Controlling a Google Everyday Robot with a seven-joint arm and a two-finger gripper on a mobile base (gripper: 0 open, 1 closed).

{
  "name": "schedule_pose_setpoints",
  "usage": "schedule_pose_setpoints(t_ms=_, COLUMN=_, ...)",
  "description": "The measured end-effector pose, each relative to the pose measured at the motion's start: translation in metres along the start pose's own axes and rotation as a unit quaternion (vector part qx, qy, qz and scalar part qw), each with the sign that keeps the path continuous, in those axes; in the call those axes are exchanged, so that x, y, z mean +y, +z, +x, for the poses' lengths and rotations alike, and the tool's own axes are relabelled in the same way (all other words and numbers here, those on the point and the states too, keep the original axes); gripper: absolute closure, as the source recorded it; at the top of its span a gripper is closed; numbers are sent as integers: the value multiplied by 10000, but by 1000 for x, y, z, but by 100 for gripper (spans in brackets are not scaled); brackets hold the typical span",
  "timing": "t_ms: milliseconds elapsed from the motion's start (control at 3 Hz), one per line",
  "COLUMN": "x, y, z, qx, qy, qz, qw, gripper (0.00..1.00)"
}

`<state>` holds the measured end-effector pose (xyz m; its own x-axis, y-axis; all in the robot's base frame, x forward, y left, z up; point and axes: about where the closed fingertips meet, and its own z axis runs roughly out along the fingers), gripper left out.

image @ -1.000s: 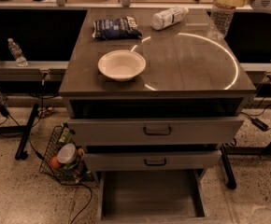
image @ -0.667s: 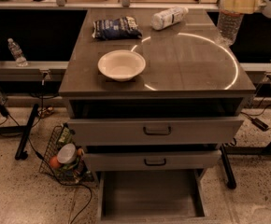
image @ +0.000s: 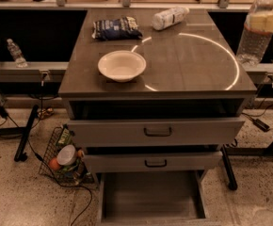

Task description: Place water bottle into bottom drawer

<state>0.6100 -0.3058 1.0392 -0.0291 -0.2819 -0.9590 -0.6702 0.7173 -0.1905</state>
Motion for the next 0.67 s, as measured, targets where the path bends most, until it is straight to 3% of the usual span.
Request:
schedule_pose_setpoints(t_ms=333, x=14, y=-15, z=32, qx=208, qy=169, qz=-22, qw=9996, gripper=100)
schedule_pose_setpoints(t_ms=667, x=14, y=-15, z=32, qx=208, qy=169, qz=-22, qw=9996, gripper=100)
